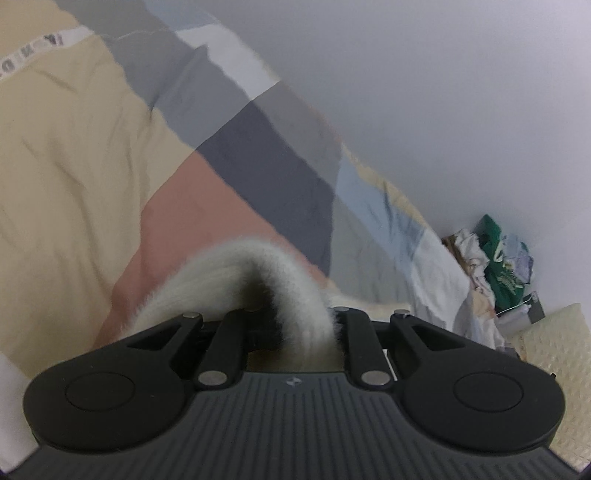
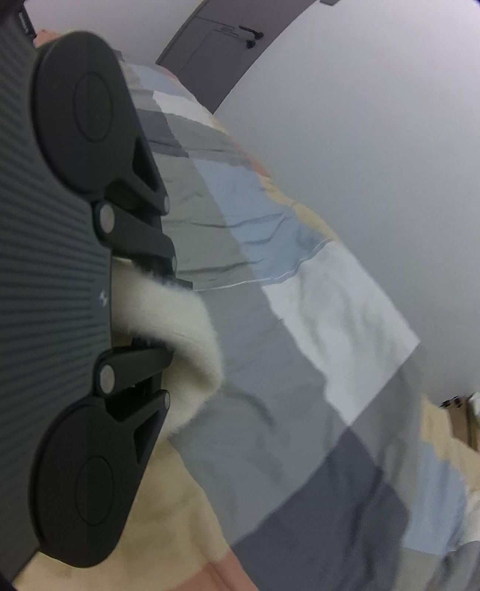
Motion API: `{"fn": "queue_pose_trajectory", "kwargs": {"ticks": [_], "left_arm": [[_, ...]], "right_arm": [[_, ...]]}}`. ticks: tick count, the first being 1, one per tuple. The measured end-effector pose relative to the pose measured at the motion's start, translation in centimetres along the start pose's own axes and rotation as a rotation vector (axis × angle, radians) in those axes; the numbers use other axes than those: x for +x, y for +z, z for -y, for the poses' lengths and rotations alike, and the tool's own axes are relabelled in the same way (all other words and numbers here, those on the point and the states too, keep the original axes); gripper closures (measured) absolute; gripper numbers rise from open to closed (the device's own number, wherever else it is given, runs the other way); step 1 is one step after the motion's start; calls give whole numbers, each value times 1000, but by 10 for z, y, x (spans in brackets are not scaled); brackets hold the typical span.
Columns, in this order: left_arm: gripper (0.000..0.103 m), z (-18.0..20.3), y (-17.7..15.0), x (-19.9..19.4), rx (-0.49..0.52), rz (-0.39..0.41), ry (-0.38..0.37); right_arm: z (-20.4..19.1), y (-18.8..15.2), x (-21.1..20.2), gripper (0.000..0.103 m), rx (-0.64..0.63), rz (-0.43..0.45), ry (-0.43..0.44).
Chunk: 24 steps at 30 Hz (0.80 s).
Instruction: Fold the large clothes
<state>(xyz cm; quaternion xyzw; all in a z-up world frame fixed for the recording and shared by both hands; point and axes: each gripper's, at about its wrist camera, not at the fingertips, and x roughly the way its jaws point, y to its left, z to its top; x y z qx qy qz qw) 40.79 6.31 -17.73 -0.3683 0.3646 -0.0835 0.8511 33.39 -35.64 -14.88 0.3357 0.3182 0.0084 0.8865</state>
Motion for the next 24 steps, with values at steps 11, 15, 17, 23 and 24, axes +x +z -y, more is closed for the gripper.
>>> {"fn": "queue_pose_trajectory", "kwargs": {"ticks": [11, 15, 17, 23, 24], "left_arm": [[34, 33, -24, -49, 162, 57, -35], [31, 44, -37, -86, 204, 93, -11], [31, 47, -49, -106, 231, 102, -4], [31, 63, -91, -141, 366, 107, 36], [31, 65, -96, -144, 382, 105, 46]], "right_arm": [[-7, -4, -30, 55, -86, 0, 72], [-15, -8, -60, 28, -105, 26, 80], [-17, -9, -73, 28, -109, 27, 91], [-25, -21, -114, 28, -186, 13, 112], [-25, -25, -119, 28, -206, 4, 114]]}}
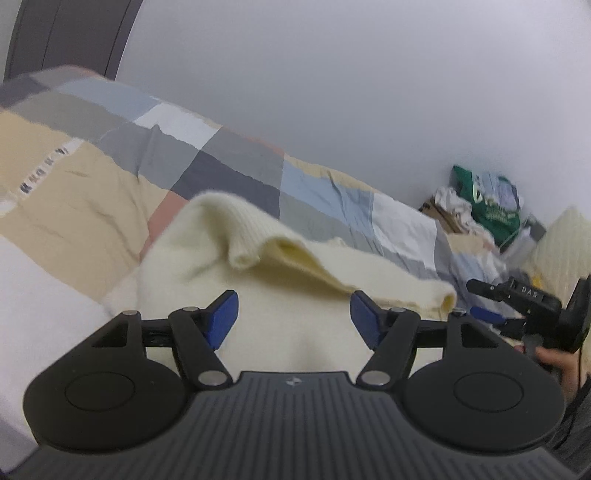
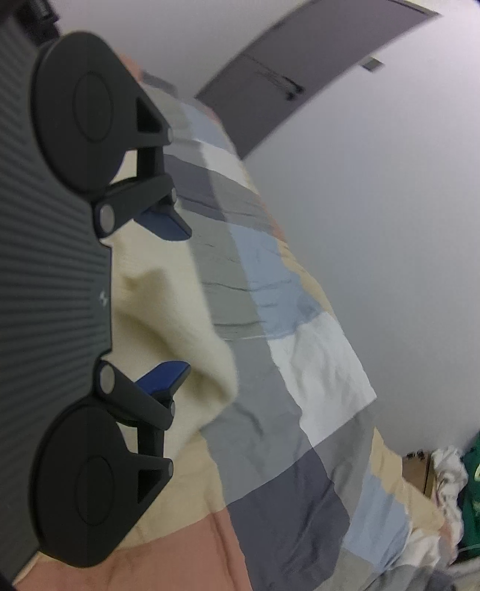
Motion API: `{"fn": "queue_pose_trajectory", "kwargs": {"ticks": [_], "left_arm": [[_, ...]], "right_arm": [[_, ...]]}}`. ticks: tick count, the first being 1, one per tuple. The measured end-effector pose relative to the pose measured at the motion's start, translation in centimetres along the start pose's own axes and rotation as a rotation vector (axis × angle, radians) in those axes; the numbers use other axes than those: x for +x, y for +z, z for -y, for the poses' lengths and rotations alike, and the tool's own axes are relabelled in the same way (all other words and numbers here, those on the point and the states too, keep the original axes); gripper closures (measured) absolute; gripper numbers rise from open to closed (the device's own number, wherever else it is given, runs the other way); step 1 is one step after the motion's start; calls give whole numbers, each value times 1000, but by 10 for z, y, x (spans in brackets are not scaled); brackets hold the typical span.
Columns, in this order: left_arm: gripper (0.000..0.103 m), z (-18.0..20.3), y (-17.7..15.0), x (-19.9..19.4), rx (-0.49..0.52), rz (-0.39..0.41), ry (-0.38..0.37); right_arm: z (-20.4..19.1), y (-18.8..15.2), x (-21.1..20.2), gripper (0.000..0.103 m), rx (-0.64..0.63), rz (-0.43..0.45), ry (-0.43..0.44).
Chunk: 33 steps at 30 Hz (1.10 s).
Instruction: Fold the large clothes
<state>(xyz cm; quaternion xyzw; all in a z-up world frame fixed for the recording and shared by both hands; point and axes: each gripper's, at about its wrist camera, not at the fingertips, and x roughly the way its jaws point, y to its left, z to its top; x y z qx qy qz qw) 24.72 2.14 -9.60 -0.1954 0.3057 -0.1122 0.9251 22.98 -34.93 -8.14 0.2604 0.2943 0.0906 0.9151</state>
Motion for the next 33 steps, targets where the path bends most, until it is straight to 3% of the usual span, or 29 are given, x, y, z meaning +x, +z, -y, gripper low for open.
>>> {"fn": "queue_pose_trajectory", "kwargs": {"ticks": [5, 8, 11, 15, 19, 24, 28, 33], "left_arm": [[31, 16, -25, -13, 64, -28, 54], [31, 14, -43, -6, 56, -94, 76], [31, 18, -55, 1, 85, -111, 124], [31, 12, -57, 10, 29, -134, 139], [31, 9, -56, 12, 26, -149, 135], [30, 6, -48, 9, 6, -150, 108], [30, -2, -46, 4, -63, -150, 76], [30, -21, -42, 0, -182, -145, 16]], "right_arm": [[-9, -22, -15, 28, -90, -43, 28], [-20, -31, -11, 28, -134, -71, 47], [-35, -41, -5, 29, -210, -88, 52], [-41, -57, 8, 30, -242, -145, 38], [-45, -74, 19, 28, -328, -173, -2], [-47, -75, 19, 28, -331, -155, -14], [-65, -71, 21, 28, -373, -126, -38], [-100, -69, 36, 30, -413, -159, 40]]}}
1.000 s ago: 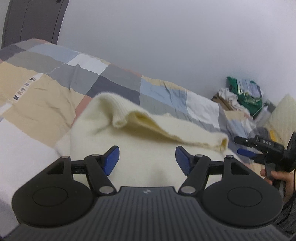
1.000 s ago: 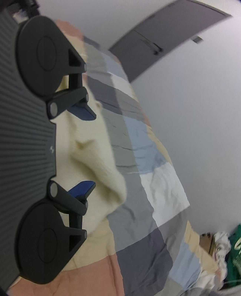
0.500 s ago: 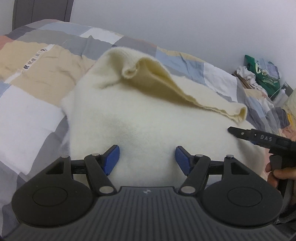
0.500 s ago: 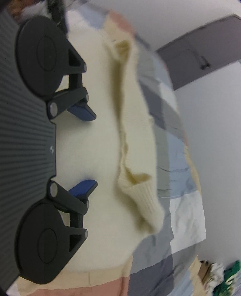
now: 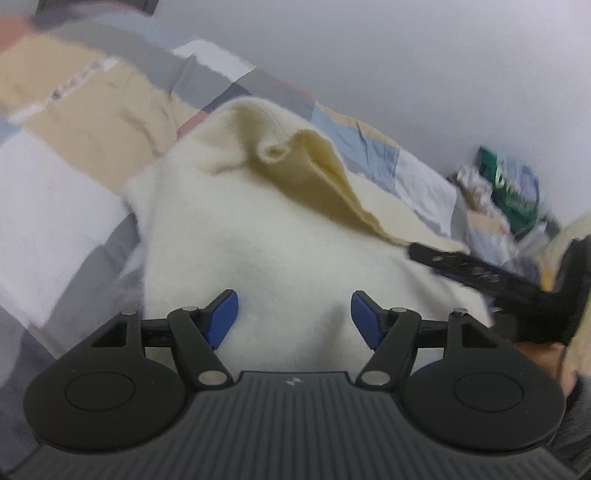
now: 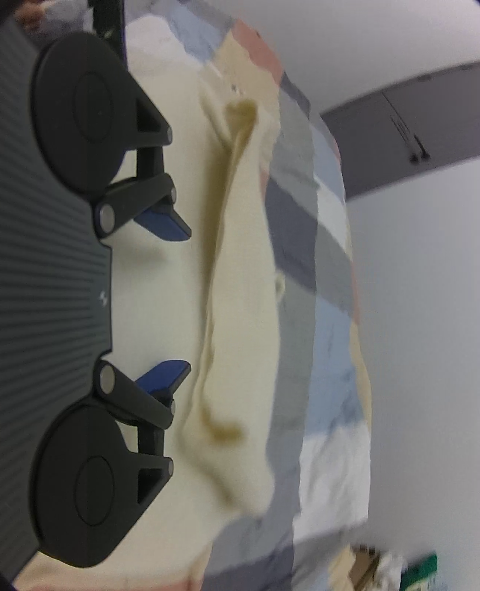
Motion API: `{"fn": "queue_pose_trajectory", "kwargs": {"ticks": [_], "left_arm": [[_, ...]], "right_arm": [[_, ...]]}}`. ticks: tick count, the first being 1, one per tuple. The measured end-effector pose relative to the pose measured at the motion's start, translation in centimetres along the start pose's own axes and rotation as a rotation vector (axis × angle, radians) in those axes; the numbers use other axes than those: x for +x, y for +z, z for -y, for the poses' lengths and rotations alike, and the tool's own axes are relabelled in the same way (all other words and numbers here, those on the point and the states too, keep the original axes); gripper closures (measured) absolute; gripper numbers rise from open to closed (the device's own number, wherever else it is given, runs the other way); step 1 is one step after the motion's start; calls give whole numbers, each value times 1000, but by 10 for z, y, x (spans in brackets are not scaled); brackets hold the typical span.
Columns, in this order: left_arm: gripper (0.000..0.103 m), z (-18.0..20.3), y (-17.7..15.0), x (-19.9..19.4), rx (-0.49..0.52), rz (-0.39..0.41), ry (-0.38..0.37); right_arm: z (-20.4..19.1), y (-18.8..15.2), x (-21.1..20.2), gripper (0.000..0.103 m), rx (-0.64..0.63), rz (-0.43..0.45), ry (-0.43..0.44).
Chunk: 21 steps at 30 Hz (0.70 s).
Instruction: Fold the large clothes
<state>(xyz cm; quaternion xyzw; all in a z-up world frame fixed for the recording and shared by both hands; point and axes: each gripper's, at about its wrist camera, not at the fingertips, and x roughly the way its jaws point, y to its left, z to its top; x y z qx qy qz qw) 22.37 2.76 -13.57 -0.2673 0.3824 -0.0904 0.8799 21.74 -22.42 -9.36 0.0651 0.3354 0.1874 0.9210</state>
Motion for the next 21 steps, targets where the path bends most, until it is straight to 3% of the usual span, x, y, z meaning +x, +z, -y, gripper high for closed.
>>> {"fn": "queue_pose_trajectory", "kwargs": {"ticks": [5, 9, 12, 16, 21], "left_arm": [[30, -14, 5, 0, -82, -8, -59], [30, -14, 4, 2, -78, 3, -56], [30, -7, 4, 5, -9, 11, -40], [30, -2, 1, 8, 65, 24, -24], [30, -1, 2, 7, 73, 46, -15]], "right_arm": [[-36, 12, 48, 35, -64, -104, 12], [-58, 27, 93, 40, -106, -123, -43], [-63, 48, 126, 41, -97, -130, -110], [-49, 75, 149, 41, 42, -82, -146], [-42, 96, 132, 41, 65, 96, -114]]}}
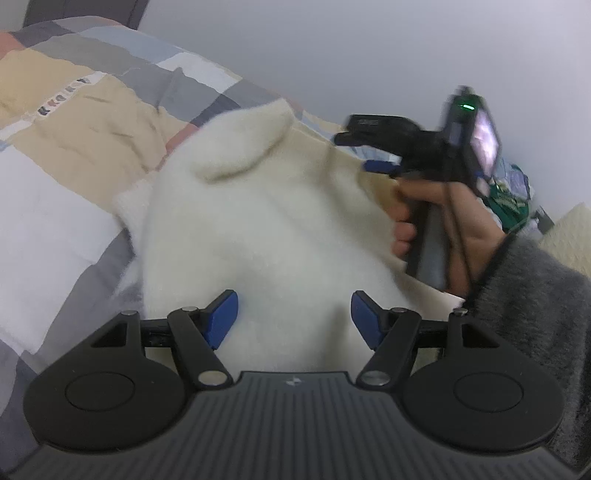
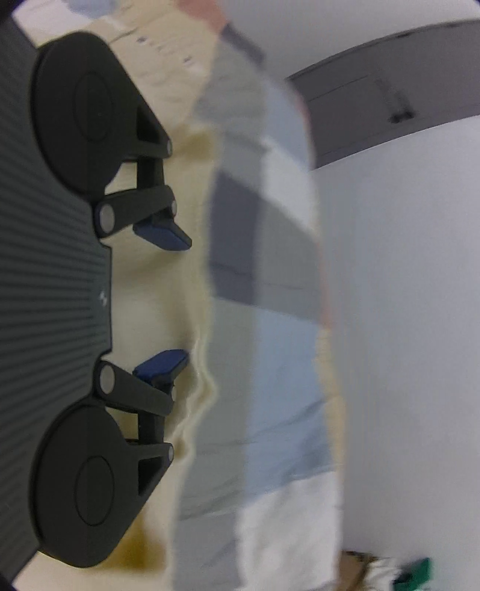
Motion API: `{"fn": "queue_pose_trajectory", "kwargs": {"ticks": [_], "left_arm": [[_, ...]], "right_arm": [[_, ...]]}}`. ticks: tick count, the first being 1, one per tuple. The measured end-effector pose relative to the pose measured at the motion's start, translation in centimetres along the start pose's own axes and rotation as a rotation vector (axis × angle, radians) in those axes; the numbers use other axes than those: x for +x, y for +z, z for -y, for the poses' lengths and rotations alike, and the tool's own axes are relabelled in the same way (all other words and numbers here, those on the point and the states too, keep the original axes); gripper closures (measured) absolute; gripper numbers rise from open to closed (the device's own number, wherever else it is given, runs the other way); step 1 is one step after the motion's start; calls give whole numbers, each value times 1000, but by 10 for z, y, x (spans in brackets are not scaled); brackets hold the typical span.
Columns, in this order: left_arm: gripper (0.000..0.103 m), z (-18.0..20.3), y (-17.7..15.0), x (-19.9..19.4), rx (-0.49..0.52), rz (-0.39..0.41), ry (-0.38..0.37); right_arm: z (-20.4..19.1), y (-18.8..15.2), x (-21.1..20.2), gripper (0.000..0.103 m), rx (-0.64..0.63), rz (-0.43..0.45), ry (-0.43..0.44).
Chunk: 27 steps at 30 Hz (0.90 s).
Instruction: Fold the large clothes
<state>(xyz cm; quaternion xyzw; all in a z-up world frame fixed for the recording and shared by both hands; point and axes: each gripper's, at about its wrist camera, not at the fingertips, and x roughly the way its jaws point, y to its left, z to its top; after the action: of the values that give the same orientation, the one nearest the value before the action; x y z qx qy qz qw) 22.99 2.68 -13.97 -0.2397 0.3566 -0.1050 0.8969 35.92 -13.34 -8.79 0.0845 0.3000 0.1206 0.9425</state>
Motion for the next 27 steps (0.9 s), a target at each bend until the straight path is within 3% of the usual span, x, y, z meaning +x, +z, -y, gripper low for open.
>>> {"fn": "queue_pose_trajectory", "kwargs": {"ticks": [6, 11, 15, 21, 27], "left_arm": [[30, 1, 2, -5, 1, 31, 17], [30, 7, 6, -4, 41, 55, 79], [30, 8, 8, -1, 47, 47, 104], [30, 17, 7, 7, 119, 44, 156], [30, 16, 6, 14, 143, 38, 163]], "right_arm": [[39, 7, -40, 41, -10, 26, 28], [81, -13, -80, 41, -45, 48, -4], [112, -31, -92, 40, 9, -2, -12], [136, -56, -72, 41, 28, -100, -60], [133, -65, -55, 38, -16, -120, -76]]}}
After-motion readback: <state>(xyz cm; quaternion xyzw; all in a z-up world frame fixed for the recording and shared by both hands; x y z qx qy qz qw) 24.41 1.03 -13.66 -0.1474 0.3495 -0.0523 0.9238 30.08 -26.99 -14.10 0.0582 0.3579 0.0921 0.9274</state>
